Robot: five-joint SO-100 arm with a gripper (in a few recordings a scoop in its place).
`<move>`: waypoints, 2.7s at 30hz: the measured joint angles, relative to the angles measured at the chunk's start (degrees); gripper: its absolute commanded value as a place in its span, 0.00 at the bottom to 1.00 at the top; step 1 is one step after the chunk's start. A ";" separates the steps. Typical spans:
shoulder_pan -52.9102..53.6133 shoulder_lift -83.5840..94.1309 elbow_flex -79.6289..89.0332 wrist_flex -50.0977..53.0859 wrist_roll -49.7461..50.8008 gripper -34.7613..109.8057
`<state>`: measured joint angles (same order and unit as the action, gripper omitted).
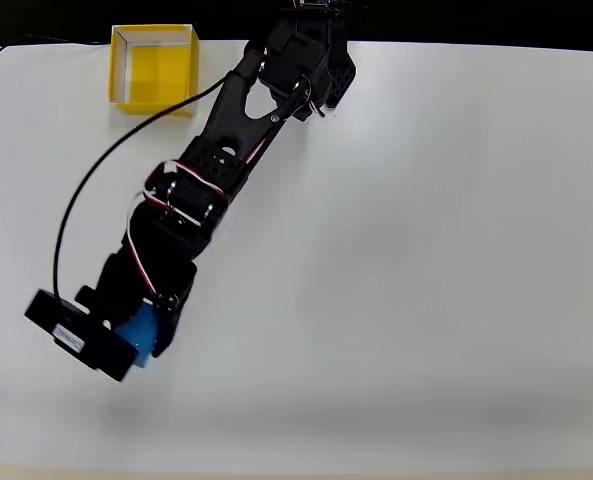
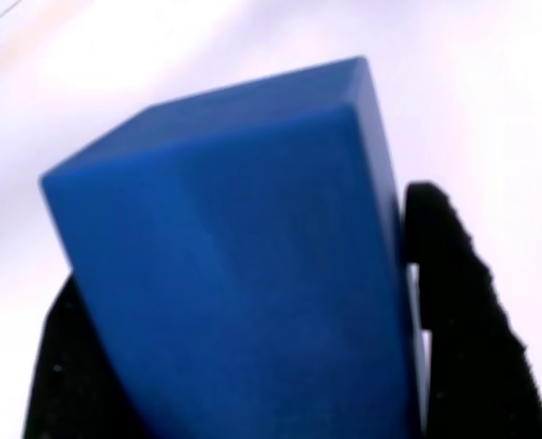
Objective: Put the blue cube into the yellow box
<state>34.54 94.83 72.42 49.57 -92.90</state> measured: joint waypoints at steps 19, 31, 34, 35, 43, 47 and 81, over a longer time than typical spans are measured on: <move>43.24 28.13 26.54 11.95 4.66 0.29; 51.50 38.94 48.25 12.48 4.66 0.29; 52.65 40.43 51.77 12.48 5.45 0.29; 53.09 41.04 53.00 12.48 5.71 0.29; 59.59 41.48 57.83 12.66 7.47 0.29; 62.58 41.13 60.91 10.02 6.24 0.29; 63.19 32.34 73.21 -11.07 3.78 0.33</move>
<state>97.73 127.18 145.63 38.50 -89.12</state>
